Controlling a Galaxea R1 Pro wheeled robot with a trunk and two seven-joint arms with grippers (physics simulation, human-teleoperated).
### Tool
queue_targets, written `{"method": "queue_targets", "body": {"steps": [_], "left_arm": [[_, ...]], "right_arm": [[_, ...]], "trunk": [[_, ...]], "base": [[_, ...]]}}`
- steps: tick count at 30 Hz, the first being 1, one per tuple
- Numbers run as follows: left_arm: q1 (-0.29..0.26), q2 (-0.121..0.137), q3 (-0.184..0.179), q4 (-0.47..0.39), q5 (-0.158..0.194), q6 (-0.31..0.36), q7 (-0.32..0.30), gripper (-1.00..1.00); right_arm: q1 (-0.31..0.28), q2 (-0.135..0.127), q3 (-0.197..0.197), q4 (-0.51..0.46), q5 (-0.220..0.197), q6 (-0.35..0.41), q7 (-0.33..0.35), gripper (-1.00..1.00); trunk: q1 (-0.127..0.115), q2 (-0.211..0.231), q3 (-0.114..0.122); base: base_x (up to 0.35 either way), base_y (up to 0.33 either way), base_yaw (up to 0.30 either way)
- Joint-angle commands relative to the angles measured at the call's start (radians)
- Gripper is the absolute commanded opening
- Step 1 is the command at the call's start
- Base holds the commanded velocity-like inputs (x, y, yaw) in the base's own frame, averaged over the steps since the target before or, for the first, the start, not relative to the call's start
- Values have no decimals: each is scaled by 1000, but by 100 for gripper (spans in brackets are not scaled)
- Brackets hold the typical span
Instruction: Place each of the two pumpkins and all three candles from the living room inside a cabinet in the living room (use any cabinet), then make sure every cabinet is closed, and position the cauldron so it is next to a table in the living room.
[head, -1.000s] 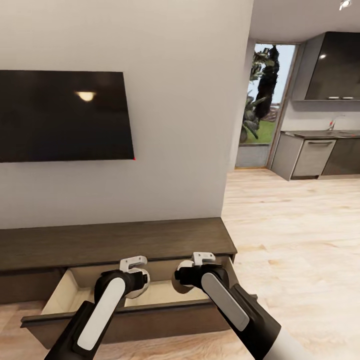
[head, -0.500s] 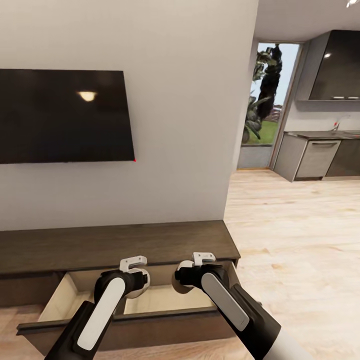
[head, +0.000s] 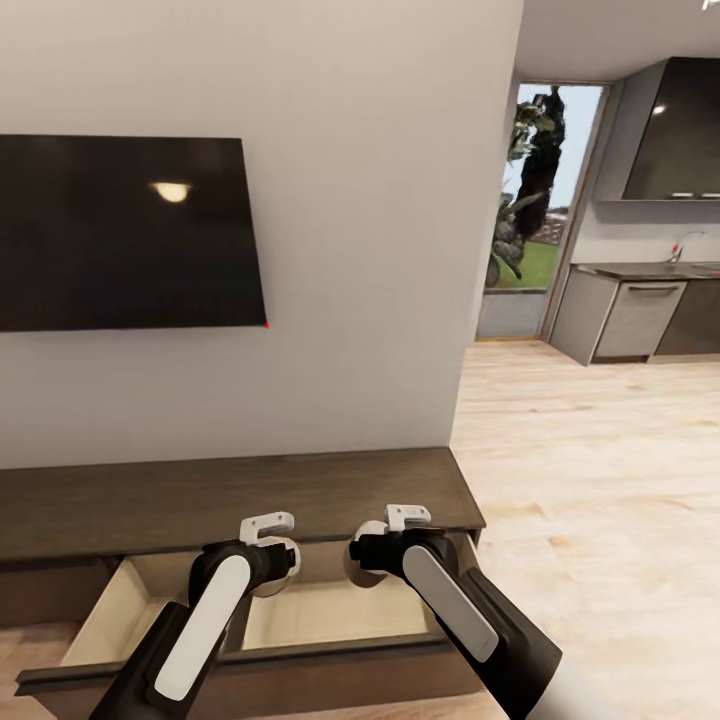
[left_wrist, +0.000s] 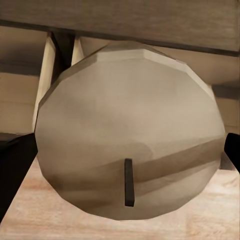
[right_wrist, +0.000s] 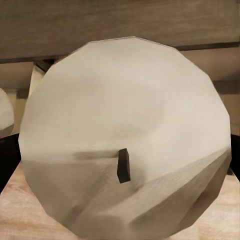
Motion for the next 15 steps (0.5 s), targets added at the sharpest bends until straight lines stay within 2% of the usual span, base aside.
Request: {"method": "queue_targets", "body": {"steps": [1,5,10,15], "left_arm": [[-1,0,-1,-1,8,2,10,-100],[-1,1,-1,0,7,2,10,-100],[-1,1,-1,0,7,2,10,-100],[-1,1,-1,0,7,2,10,-100]], "right_arm": [[-1,0,1,-1,-9,0,-10,-100],[-1,0,5,-1,-9,0,-10,-100],[-1,0,32,-1,-9,0,-10,-100],[-1,0,39,-1,-9,0,-10,-100]], "trunk": [[0,-1,-1],[0,-1,0],[0,-1,2],[0,-1,2]], "base": [[138,0,14],[176,0,130],[48,0,217],[10,0,42]]}}
